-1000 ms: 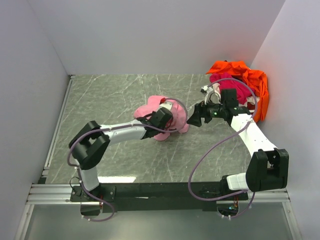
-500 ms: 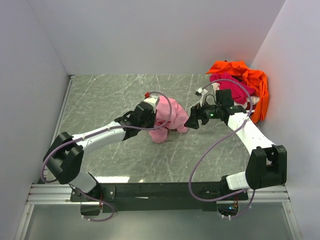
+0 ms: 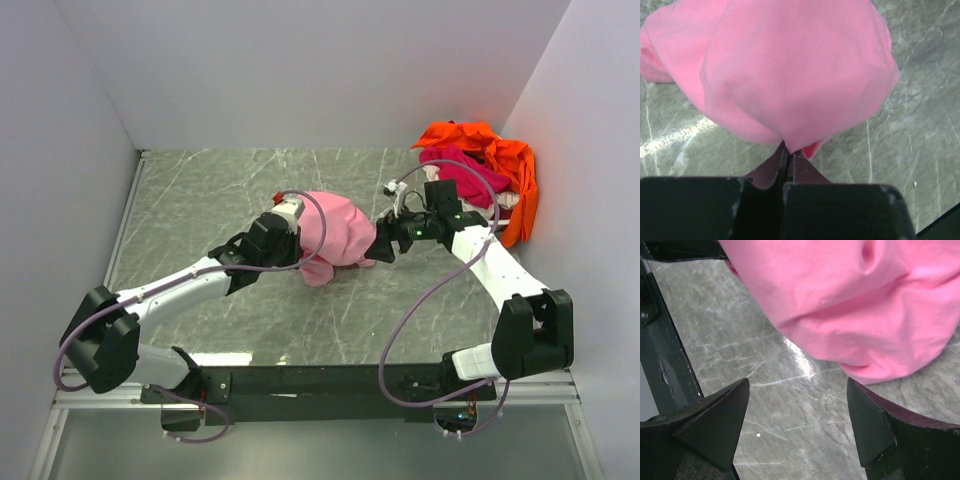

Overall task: Fold and stack the t-shirts
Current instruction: Flatten the tshirt out

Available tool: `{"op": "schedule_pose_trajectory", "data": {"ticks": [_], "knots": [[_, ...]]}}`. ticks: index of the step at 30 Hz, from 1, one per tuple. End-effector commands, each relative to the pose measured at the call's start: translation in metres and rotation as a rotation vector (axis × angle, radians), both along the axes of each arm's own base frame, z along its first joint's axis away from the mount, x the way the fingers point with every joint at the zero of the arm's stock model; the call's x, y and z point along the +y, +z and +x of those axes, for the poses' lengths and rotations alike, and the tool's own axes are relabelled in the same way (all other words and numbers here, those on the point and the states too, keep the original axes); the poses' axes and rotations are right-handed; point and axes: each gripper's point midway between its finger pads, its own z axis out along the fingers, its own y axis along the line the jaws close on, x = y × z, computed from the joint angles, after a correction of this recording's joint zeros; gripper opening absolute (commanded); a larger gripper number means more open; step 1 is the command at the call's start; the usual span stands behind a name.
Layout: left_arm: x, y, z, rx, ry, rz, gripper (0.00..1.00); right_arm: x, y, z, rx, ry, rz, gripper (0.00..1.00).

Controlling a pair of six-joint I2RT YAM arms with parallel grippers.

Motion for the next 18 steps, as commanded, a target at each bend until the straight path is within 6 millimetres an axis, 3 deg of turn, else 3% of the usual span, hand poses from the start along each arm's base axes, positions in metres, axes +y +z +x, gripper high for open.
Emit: {"op": "schedule_pose_trajectory", "data": {"ticks": [1, 12, 18], "knots": [[-0.003, 0.019, -0.001, -0.032, -0.005, -0.080, 0.00, 0.011, 0.008, -0.004, -0.055, 0.069, 0.007, 0.84], [0.006, 0.032, -0.009, -0.048, -0.004, -0.118, 0.00, 0.031, -0.016, -0.004, -0.038, 0.089, -0.100, 0.81], [0.009, 0.034, -0.011, -0.051, -0.003, -0.128, 0.00, 0.031, -0.038, 0.019, 0.001, -0.002, -0.199, 0.76]]}}
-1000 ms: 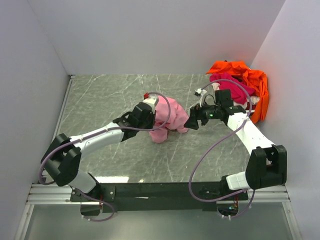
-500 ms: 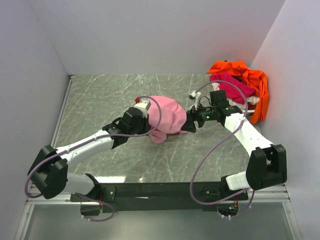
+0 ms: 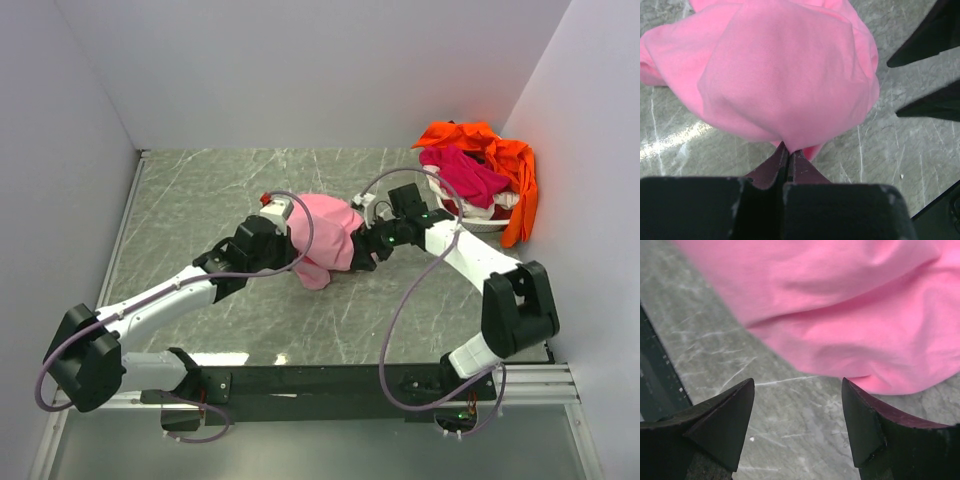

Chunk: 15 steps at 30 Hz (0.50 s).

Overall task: Fold and stack the t-shirts
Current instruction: Flatten the tshirt out

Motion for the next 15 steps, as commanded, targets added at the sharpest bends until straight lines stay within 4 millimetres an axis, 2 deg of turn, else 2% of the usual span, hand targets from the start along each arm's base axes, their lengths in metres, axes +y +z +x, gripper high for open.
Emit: {"op": "schedule_pose_trajectory", "data": {"ticks": [1, 3, 4, 8, 11, 12, 14, 15], "knots": [[-0.003, 0.016, 0.000, -0.029, -0.008, -0.057, 0.00, 0.005, 0.008, 0.034, -0.069, -0.079, -0.057, 0.75], [-0.003, 0.015, -0.001, -0.025, -0.011, -0.055, 0.00, 0.003, -0.002, 0.045, -0.064, -0.119, -0.104, 0.75], [-0.002, 0.015, -0.001, -0.026, -0.011, -0.051, 0.00, 0.005, 0.002, 0.051, -0.081, -0.130, -0.110, 0.74], [0.001, 0.017, -0.001, -0.030, -0.009, -0.053, 0.00, 0.010, -0.013, 0.059, -0.055, -0.127, -0.155, 0.69], [0.004, 0.017, 0.000, -0.030, -0.001, -0.054, 0.00, 0.016, -0.024, 0.057, 0.003, -0.097, -0.177, 0.54], [0.004, 0.021, 0.000, -0.036, 0.000, -0.059, 0.00, 0.021, -0.020, 0.056, 0.015, -0.074, -0.155, 0.41], [0.007, 0.024, 0.001, -0.042, 0.008, -0.063, 0.00, 0.023, -0.019, 0.049, 0.042, -0.048, -0.152, 0.29], [0.008, 0.026, 0.002, -0.048, 0.011, -0.065, 0.00, 0.023, -0.015, 0.049, 0.035, -0.042, -0.146, 0.15]]}}
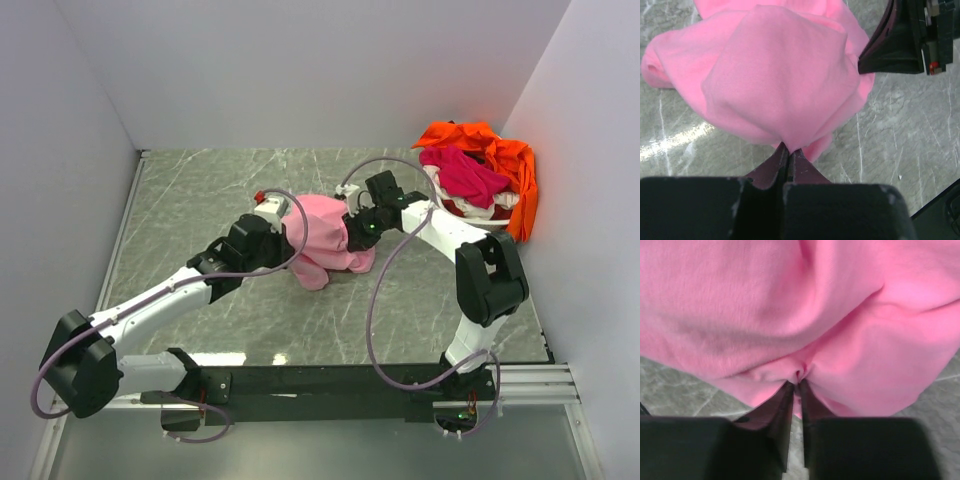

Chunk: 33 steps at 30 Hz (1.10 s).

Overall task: Fold and stack the t-shirts
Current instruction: Flatten the tshirt out

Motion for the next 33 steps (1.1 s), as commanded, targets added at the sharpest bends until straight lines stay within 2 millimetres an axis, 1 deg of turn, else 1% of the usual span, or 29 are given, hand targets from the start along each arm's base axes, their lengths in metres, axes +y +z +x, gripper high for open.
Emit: {"op": "schedule_pose_trajectory", "data": {"ticks": [1, 2, 3, 6, 7, 8, 9, 10, 11, 12, 13, 14, 15, 16, 17, 18, 19, 21, 22, 23, 24, 25, 26, 27, 28, 29, 30, 31, 33], "knots": [[0.003, 0.021, 0.002, -0.042, 0.007, -0.049, 0.00, 0.007, 0.023, -0.003, -0.006, 0.035, 0.027, 0.06], [0.003, 0.026, 0.003, -0.048, 0.009, -0.055, 0.00, 0.007, 0.034, -0.001, -0.039, 0.042, 0.035, 0.00], [0.005, 0.028, 0.004, -0.051, 0.015, -0.055, 0.00, 0.006, 0.043, 0.001, -0.064, 0.040, 0.036, 0.00], [0.010, 0.043, 0.008, -0.078, 0.033, -0.058, 0.00, 0.001, 0.088, 0.013, -0.184, 0.023, 0.045, 0.00], [0.013, 0.049, 0.011, -0.091, 0.045, -0.052, 0.00, 0.001, 0.112, 0.021, -0.240, 0.012, 0.059, 0.00], [0.016, 0.060, 0.013, -0.107, 0.052, -0.053, 0.00, -0.003, 0.134, 0.025, -0.299, -0.003, 0.066, 0.00], [0.018, 0.066, 0.014, -0.123, 0.053, -0.046, 0.00, -0.003, 0.162, 0.032, -0.368, -0.016, 0.087, 0.00], [0.022, 0.073, 0.018, -0.139, 0.067, -0.044, 0.00, -0.004, 0.178, 0.034, -0.406, -0.025, 0.095, 0.00], [0.024, 0.091, 0.020, -0.170, 0.072, -0.055, 0.00, -0.007, 0.201, 0.035, -0.465, -0.036, 0.110, 0.00], [0.027, 0.097, 0.022, -0.186, 0.073, -0.041, 0.00, -0.007, 0.227, 0.038, -0.525, -0.045, 0.131, 0.00], [0.031, 0.116, 0.027, -0.222, 0.089, -0.047, 0.00, -0.009, 0.247, 0.036, -0.569, -0.050, 0.148, 0.00], [0.033, 0.127, 0.028, -0.243, 0.094, -0.047, 0.00, -0.010, 0.263, 0.035, -0.603, -0.056, 0.164, 0.00], [0.037, 0.133, 0.029, -0.256, 0.092, -0.023, 0.00, -0.011, 0.290, 0.035, -0.664, -0.066, 0.185, 0.00], [0.039, 0.159, 0.031, -0.301, 0.102, -0.039, 0.00, -0.013, 0.308, 0.031, -0.701, -0.070, 0.201, 0.00], [0.043, 0.171, 0.032, -0.323, 0.111, -0.037, 0.00, -0.015, 0.323, 0.029, -0.732, -0.076, 0.216, 0.00], [0.046, 0.180, 0.031, -0.339, 0.106, -0.019, 0.00, -0.017, 0.347, 0.025, -0.784, -0.082, 0.237, 0.00], [0.047, 0.206, 0.029, -0.386, 0.107, -0.040, 0.00, -0.020, 0.364, 0.018, -0.825, -0.085, 0.255, 0.00], [0.051, 0.231, 0.024, -0.441, 0.094, -0.053, 0.00, -0.026, 0.391, 0.007, -0.889, -0.096, 0.281, 0.00], [0.053, 0.249, 0.020, -0.476, 0.090, -0.072, 0.00, -0.031, 0.404, -0.003, -0.924, -0.099, 0.295, 0.00], [0.055, 0.262, 0.013, -0.502, 0.083, -0.091, 0.00, -0.033, 0.410, -0.008, -0.942, -0.098, 0.298, 0.00], [0.055, 0.269, 0.010, -0.519, 0.071, -0.101, 0.00, -0.035, 0.411, -0.012, -0.951, -0.092, 0.297, 0.00], [0.055, 0.278, 0.006, -0.538, 0.061, -0.116, 0.00, -0.039, 0.418, -0.024, -0.978, -0.077, 0.297, 0.00], [0.056, 0.286, -0.001, -0.555, 0.047, -0.134, 0.00, -0.042, 0.418, -0.030, -0.987, -0.069, 0.293, 0.00], [0.049, 0.289, -0.008, -0.557, -0.005, -0.162, 0.00, -0.043, 0.411, -0.034, -0.981, -0.056, 0.283, 0.00], [0.048, 0.294, -0.015, -0.568, -0.025, -0.181, 0.00, -0.046, 0.416, -0.050, -1.010, -0.024, 0.289, 0.00], [0.044, 0.295, -0.020, -0.567, -0.058, -0.198, 0.00, -0.047, 0.416, -0.058, -1.017, -0.003, 0.290, 0.00], [0.036, 0.295, -0.030, -0.558, -0.120, -0.230, 0.00, -0.051, 0.418, -0.073, -1.030, 0.007, 0.299, 0.00], [0.033, 0.292, -0.036, -0.550, -0.151, -0.247, 0.00, -0.052, 0.418, -0.081, -1.034, 0.021, 0.312, 0.00], [0.026, 0.289, -0.046, -0.533, -0.197, -0.283, 0.00, -0.053, 0.412, -0.094, -1.026, 0.045, 0.320, 0.00]]}}
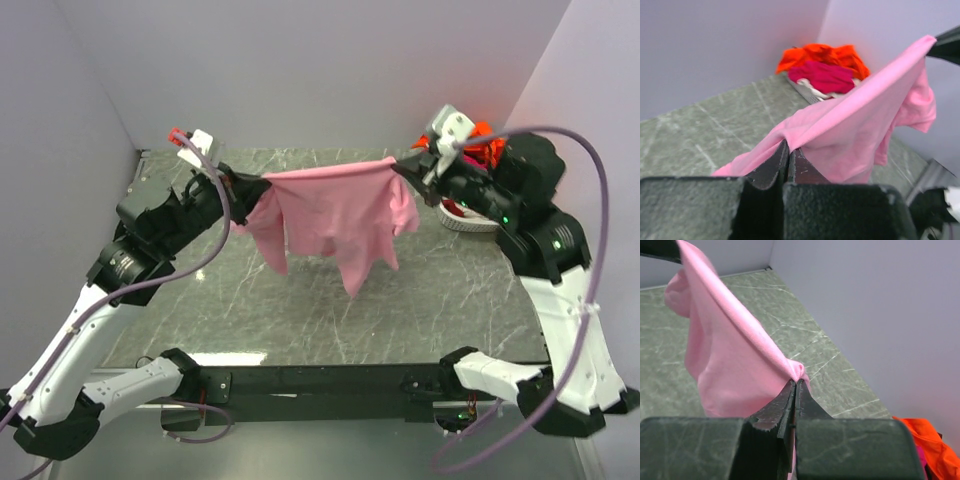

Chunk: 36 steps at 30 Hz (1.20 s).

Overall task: Fold and stack the t-shirts
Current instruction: Flatten the tshirt out

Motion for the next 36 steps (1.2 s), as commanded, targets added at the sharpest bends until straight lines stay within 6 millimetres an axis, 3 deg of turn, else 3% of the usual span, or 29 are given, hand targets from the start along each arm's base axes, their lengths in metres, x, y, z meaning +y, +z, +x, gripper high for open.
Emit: {"op": "schedule_pose_trajectory", "data": {"ticks": [1, 3, 7, 8, 10, 11, 13, 15, 17, 18, 19, 20, 21, 22, 23, 24, 25, 26, 28, 29, 30, 32, 33, 34, 36], "knots": [[-0.018, -0.008, -0.025, 0.012, -0.166, -0.023, 0.00, -0.013, 0.014, -0.033, -0.083, 0.024, 0.000, 0.00], [-0.022, -0.013, -0.035, 0.032, -0.217, -0.046, 0.00, -0.012, 0.003, -0.039, -0.058, 0.043, -0.011, 0.00], [-0.035, -0.050, -0.047, 0.134, -0.306, -0.051, 0.00, -0.012, -0.022, -0.049, -0.008, 0.066, -0.021, 0.00], [-0.036, -0.056, -0.046, 0.165, -0.299, -0.074, 0.00, -0.008, -0.040, -0.045, 0.035, 0.077, -0.032, 0.00], [-0.039, -0.083, -0.039, 0.218, -0.283, -0.097, 0.00, -0.003, -0.055, -0.037, 0.075, 0.078, -0.022, 0.00], [-0.038, -0.093, -0.034, 0.258, -0.247, -0.125, 0.00, 0.001, -0.075, -0.029, 0.127, 0.077, -0.027, 0.00], [-0.038, -0.122, -0.019, 0.328, -0.175, -0.140, 0.00, 0.010, -0.096, -0.004, 0.187, 0.048, -0.015, 0.00], [-0.034, -0.152, -0.002, 0.414, -0.080, -0.179, 0.00, 0.021, -0.134, 0.029, 0.302, 0.013, -0.034, 0.00], [-0.037, -0.173, 0.017, 0.487, -0.031, -0.216, 0.01, 0.028, -0.148, 0.057, 0.354, -0.024, -0.032, 0.00], [-0.029, -0.185, 0.030, 0.522, 0.023, -0.229, 0.00, 0.035, -0.178, 0.082, 0.432, -0.053, -0.062, 0.00], [-0.029, -0.207, 0.043, 0.579, 0.060, -0.214, 0.00, 0.035, -0.188, 0.100, 0.454, -0.107, -0.068, 0.00], [-0.026, -0.217, 0.053, 0.614, 0.096, -0.219, 0.01, 0.038, -0.184, 0.117, 0.452, -0.136, -0.066, 0.02], [-0.015, -0.220, 0.072, 0.620, 0.162, -0.229, 0.12, 0.040, -0.216, 0.140, 0.515, -0.178, -0.106, 0.05], [-0.012, -0.243, 0.087, 0.669, 0.212, -0.202, 0.21, 0.038, -0.225, 0.150, 0.539, -0.211, -0.125, 0.07], [-0.006, -0.252, 0.096, 0.690, 0.242, -0.182, 0.31, 0.035, -0.217, 0.166, 0.519, -0.256, -0.128, 0.21], [0.004, -0.247, 0.113, 0.681, 0.294, -0.177, 0.55, 0.034, -0.236, 0.174, 0.566, -0.266, -0.155, 0.29], [0.007, -0.262, 0.122, 0.717, 0.325, -0.141, 0.66, 0.032, -0.239, 0.176, 0.574, -0.265, -0.160, 0.38], [0.013, -0.269, 0.123, 0.747, 0.348, -0.095, 0.72, 0.034, -0.243, 0.173, 0.585, -0.240, -0.164, 0.48], [0.019, -0.250, 0.136, 0.698, 0.378, -0.066, 0.79, 0.034, -0.237, 0.160, 0.537, -0.184, -0.183, 0.56], [0.022, -0.246, 0.135, 0.675, 0.378, -0.034, 0.81, 0.031, -0.254, 0.145, 0.560, -0.153, -0.208, 0.60], [0.024, -0.241, 0.132, 0.662, 0.373, -0.017, 0.84, 0.036, -0.239, 0.128, 0.525, -0.075, -0.191, 0.63], [0.030, -0.227, 0.123, 0.614, 0.355, 0.024, 0.86, 0.036, -0.255, 0.095, 0.516, 0.065, -0.271, 0.66], [0.033, -0.229, 0.118, 0.608, 0.353, 0.042, 0.86, 0.041, -0.258, 0.065, 0.549, 0.179, -0.282, 0.66], [0.037, -0.223, 0.111, 0.592, 0.346, 0.053, 0.86, 0.041, -0.264, 0.054, 0.513, 0.247, -0.333, 0.66], [0.036, -0.237, 0.095, 0.607, 0.299, 0.101, 0.84, 0.042, -0.289, 0.027, 0.544, 0.321, -0.395, 0.66]]}}
